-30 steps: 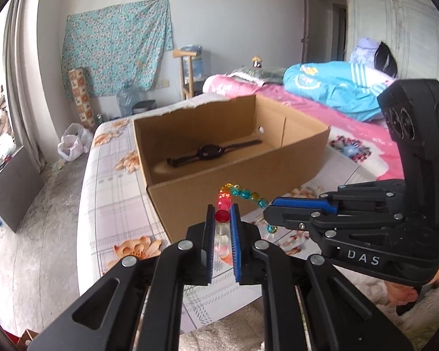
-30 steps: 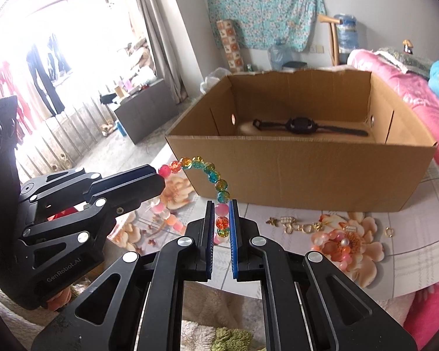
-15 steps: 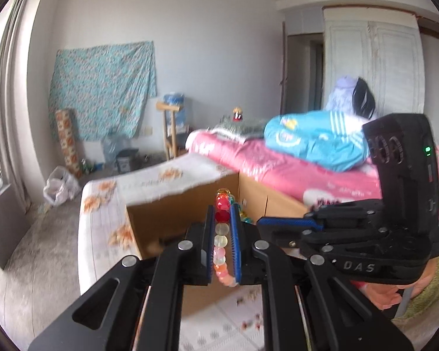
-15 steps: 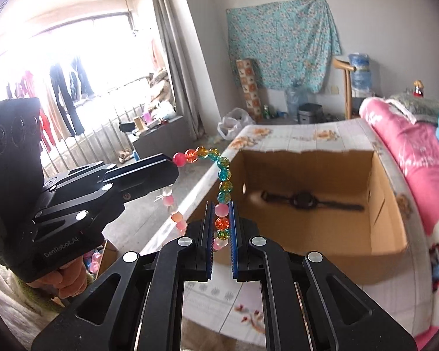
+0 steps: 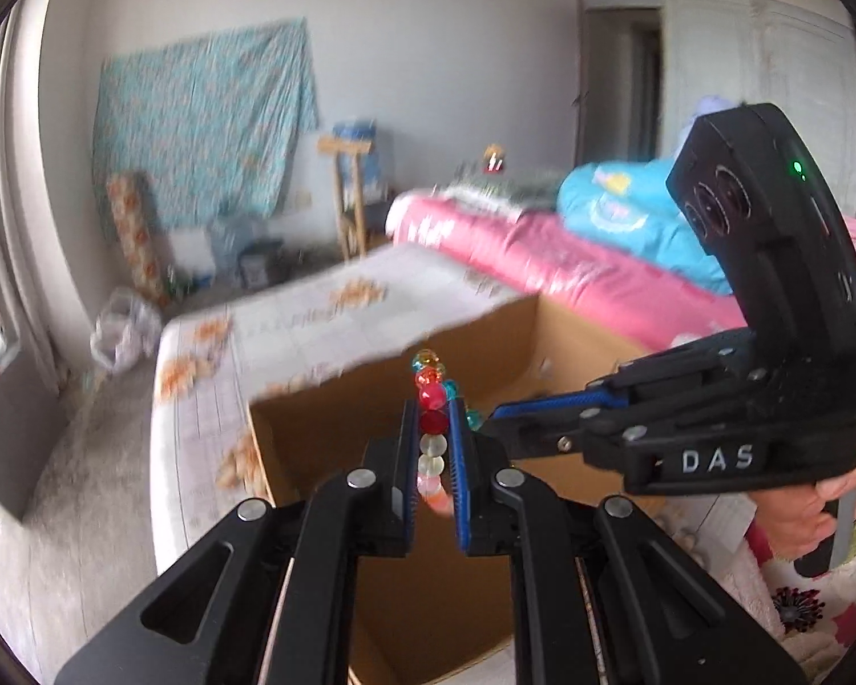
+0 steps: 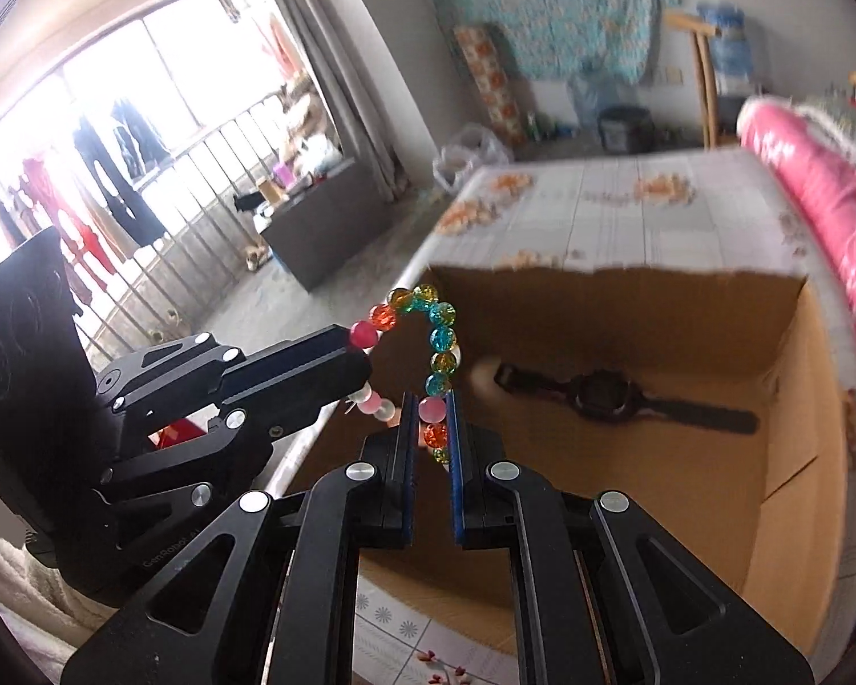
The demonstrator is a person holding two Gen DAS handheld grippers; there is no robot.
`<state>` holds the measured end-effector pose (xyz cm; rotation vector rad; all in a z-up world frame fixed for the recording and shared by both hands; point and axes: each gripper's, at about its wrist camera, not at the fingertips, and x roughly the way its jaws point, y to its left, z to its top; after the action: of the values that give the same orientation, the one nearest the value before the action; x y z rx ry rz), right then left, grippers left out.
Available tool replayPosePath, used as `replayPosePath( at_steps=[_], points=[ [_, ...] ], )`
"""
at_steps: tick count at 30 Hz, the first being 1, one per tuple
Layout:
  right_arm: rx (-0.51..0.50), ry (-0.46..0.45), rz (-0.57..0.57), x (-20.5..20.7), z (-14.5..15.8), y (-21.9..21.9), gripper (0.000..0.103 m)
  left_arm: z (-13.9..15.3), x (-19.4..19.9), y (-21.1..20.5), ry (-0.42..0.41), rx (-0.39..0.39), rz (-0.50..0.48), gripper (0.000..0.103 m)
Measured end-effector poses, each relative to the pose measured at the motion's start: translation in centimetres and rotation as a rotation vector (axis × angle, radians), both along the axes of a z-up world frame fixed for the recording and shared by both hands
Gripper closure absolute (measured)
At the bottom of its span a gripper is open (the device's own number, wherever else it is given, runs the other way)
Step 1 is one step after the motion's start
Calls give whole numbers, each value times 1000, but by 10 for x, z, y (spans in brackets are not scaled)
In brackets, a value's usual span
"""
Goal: Organize jewelry
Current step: 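Lift the bead bracelet over the box wall and release it inside, then withdraw both tools from the box back toward the sheet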
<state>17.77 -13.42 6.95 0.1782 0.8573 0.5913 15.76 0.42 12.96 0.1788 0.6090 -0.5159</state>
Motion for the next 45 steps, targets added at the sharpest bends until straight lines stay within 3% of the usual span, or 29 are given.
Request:
replayPosePath(
  at_steps=[5, 12, 15, 20, 23, 28, 32, 37, 41, 45],
  points=[
    [-28, 137, 41, 21, -34, 13, 95, -32, 14, 14, 126, 3, 31, 93],
    [-81, 259, 44, 39, -48, 19, 90, -55, 26, 17, 185, 61, 59, 91],
    [-74, 273, 19, 46, -48, 15, 89, -59, 30, 20, 203, 55, 76, 85],
    [-31, 249, -7, 42, -40, 2, 88, -57, 28, 24, 183, 36, 89, 84],
    [15, 215, -35, 35, -33, -12, 81, -51, 22, 27, 165, 21, 97, 83],
    [97, 168, -77, 15, -21, -34, 75, -42, 4, 38, 139, -32, 104, 71],
    [181, 128, -80, -15, -13, -56, 70, -35, -18, 48, 127, -82, 82, 47],
    [271, 88, -39, -67, -11, -83, 63, -31, -56, 61, 142, -150, 2, 31],
    [256, 149, -66, -95, -34, -92, 62, -46, -85, 57, 178, -135, -68, 22],
    [216, 255, -183, -94, -70, -98, 63, -76, -82, 37, 255, -96, -37, 21]
  ],
)
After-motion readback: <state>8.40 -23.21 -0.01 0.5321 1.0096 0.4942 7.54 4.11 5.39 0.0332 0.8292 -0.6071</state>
